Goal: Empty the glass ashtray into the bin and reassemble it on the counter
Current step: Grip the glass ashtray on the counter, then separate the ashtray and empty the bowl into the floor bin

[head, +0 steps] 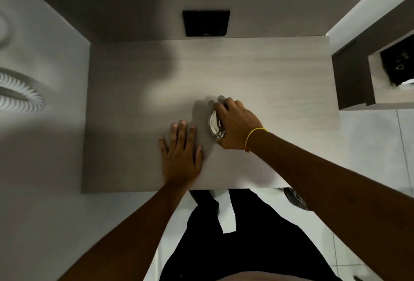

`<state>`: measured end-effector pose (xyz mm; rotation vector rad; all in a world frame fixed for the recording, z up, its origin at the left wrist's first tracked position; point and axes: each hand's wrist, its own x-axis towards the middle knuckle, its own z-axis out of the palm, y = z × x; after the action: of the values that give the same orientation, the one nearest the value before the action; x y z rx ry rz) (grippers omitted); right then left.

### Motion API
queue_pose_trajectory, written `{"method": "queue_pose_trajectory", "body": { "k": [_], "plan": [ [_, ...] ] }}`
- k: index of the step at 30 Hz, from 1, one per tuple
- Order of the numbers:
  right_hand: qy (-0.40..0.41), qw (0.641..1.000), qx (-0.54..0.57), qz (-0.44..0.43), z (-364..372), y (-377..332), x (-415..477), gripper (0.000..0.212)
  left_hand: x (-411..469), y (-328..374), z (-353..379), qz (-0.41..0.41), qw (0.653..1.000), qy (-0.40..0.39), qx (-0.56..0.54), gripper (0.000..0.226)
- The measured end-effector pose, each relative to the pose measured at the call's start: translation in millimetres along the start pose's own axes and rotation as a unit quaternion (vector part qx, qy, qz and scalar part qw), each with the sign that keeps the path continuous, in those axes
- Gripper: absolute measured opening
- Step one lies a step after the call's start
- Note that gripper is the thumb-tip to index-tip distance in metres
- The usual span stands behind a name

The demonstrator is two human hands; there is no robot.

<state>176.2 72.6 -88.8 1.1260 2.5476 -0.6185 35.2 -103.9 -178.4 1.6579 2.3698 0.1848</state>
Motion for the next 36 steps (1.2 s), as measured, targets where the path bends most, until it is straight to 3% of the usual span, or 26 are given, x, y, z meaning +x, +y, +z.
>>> {"method": "queue_pose_trajectory", "body": {
  "k": [9, 14, 22, 27, 30, 33, 36],
  "plan": [
    [0.085, 0.988, 0.12, 0.053, -7.3, 29.9, -31.6, 0.105, -0.1, -1.9, 2.4, 0.005, 1.0, 0.015, 0.016, 0.068],
    [0.113, 0.981, 0.095, 0.126, 0.0, 73.5, -48.0, 0.101, -0.1, -4.4, 5.5, 0.013, 0.999, 0.035, 0.022, 0.067],
    [0.14, 0.978, 0.072, 0.14, 25.9, 84.8, -49.4, 0.102, 0.1, -6.9, 8.2, 0.012, 0.999, 0.047, 0.021, 0.065],
    [0.166, 0.975, 0.06, 0.132, 30.1, 78.6, -49.4, 0.088, -1.1, -7.2, 12.6, 0.014, 0.998, 0.047, 0.025, 0.065],
    [0.212, 0.968, 0.097, 0.09, 26.3, 63.3, -40.9, 0.064, 0.1, -6.4, 12.2, 0.013, 0.999, 0.043, 0.025, 0.065],
    [0.189, 0.97, 0.148, 0.043, 18.4, 41.4, -25.1, 0.044, 0.2, -4.9, 7.9, 0.004, 0.999, 0.025, 0.022, 0.067],
    [0.122, 0.976, 0.159, 0.085, 12.8, 28.4, -8.8, 0.047, 0.8, -1.5, 1.8, -0.005, 1.0, 0.004, 0.011, 0.067]
  ]
}}
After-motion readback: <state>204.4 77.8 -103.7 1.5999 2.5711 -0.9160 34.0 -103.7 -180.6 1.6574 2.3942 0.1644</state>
